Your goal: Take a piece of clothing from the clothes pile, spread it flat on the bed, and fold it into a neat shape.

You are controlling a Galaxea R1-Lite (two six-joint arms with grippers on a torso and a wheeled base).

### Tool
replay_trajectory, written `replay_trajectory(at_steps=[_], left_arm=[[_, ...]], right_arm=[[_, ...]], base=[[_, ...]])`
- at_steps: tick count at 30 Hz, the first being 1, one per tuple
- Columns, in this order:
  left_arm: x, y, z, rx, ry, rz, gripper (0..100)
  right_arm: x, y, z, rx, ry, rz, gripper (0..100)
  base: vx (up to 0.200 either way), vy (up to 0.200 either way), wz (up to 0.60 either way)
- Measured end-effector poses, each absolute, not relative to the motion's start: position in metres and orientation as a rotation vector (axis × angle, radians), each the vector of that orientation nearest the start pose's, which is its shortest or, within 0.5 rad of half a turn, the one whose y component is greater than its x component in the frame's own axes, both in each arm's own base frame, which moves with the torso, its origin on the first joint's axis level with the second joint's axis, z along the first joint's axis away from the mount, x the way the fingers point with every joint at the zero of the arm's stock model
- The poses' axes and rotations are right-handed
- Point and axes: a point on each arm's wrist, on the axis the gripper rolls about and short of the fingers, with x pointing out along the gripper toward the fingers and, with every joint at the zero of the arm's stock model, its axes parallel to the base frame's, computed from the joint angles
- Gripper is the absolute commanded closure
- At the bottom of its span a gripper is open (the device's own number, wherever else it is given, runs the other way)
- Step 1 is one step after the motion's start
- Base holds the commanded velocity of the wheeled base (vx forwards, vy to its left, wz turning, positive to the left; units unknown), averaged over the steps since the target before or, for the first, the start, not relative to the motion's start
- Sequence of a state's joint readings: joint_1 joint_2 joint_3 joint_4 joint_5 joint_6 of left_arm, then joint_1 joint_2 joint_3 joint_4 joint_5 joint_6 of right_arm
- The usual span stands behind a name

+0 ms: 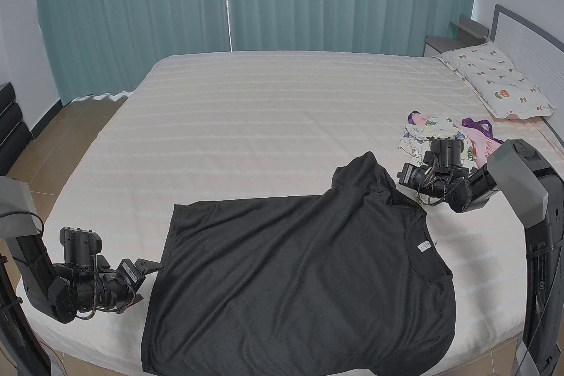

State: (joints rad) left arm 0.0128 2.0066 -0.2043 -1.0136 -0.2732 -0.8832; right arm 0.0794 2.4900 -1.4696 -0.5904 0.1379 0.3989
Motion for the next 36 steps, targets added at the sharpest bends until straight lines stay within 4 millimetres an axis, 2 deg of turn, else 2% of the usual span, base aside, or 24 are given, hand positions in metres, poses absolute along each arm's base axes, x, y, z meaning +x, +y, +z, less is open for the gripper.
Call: replay_trajectory(at_steps=[7, 8, 14, 18, 22, 23, 28, 36], left_arm=[[0.232, -0.003, 0.012, -0.944, 0.846, 0.116, 0], [0.232, -0.003, 0.012, -0.944, 0.846, 0.116, 0], [0.232, -0.003, 0.012, -0.944, 0.847, 0.115, 0], [0.232, -0.003, 0.012, -0.943, 0.847, 0.115, 0], [0.232, -0.003, 0.012, -0.944, 0.847, 0.115, 0], [0.232, -0.003, 0.012, -0.943, 0.847, 0.115, 0], [0.232, -0.003, 0.012, -0.944, 0.846, 0.115, 0], [0.232, -0.003, 0.013, -0.944, 0.845, 0.115, 0]], right_arm=[[0.475, 0.032, 0.027, 0.422, 0.498, 0.122, 100], [0.474, 0.031, 0.027, 0.425, 0.504, 0.129, 0], [0.466, 0.037, 0.036, 0.428, 0.509, 0.178, 0], [0.466, 0.046, 0.041, 0.416, 0.473, 0.205, 0], [0.465, 0.061, 0.038, 0.406, 0.482, 0.231, 0], [0.464, 0.065, 0.036, 0.402, 0.491, 0.237, 100], [0.464, 0.068, 0.025, 0.384, 0.530, 0.236, 100], [0.466, 0.047, 0.016, 0.380, 0.544, 0.171, 100]], base=[[0.000, 0.000, 0.00], [0.000, 0.000, 0.00], [0.000, 0.000, 0.00], [0.000, 0.000, 0.00], [0.000, 0.000, 0.00], [0.000, 0.000, 0.00], [0.000, 0.000, 0.00], [0.000, 0.000, 0.00]])
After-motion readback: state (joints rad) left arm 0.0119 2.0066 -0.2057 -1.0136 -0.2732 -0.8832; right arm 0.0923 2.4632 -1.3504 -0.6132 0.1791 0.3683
